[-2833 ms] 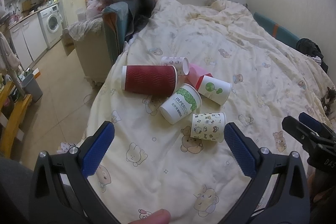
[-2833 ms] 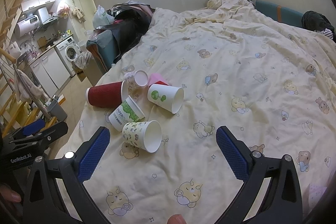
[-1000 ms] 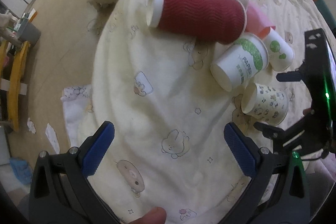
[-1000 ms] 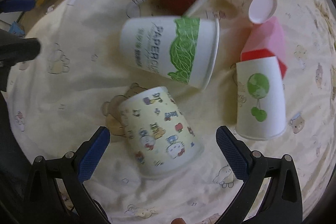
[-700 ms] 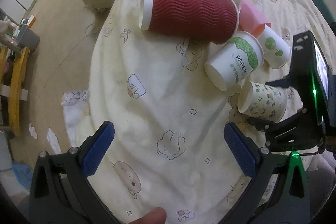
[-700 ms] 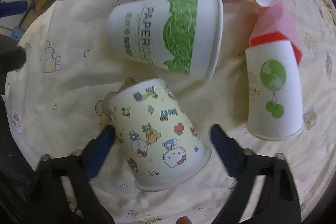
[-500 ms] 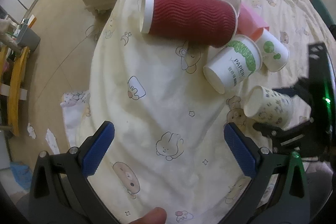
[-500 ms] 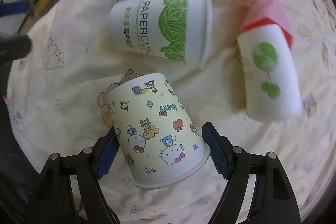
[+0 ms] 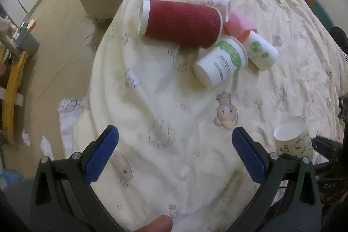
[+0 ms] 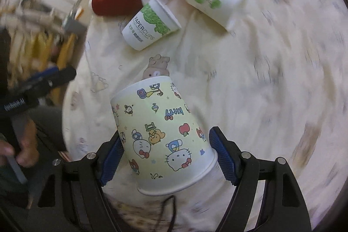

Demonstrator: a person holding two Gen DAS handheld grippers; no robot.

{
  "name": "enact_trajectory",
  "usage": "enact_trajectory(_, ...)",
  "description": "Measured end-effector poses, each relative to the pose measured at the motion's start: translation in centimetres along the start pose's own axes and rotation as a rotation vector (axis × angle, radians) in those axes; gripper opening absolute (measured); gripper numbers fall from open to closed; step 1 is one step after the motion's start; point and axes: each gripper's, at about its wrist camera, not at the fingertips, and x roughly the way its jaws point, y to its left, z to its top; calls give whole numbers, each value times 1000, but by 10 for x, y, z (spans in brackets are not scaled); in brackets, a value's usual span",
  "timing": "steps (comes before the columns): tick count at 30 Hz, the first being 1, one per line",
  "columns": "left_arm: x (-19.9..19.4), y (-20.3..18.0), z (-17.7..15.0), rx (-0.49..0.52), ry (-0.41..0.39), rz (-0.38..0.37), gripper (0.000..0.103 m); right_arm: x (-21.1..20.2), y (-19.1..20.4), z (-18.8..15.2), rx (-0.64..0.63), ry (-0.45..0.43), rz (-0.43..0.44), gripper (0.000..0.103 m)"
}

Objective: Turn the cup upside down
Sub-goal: 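Lift the cartoon-print cup with the right gripper and rotate it rim-down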

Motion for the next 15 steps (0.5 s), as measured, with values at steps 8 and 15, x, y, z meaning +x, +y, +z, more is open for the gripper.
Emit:
enact_trajectory(8,-6,-6,-24,-12,-20,-9,103,9,-11,-64,354,-128,118,79)
enact_trajectory(15,-3,-3,-28,-14,-43,18,103,46,-26,-79,586,-152,163,79)
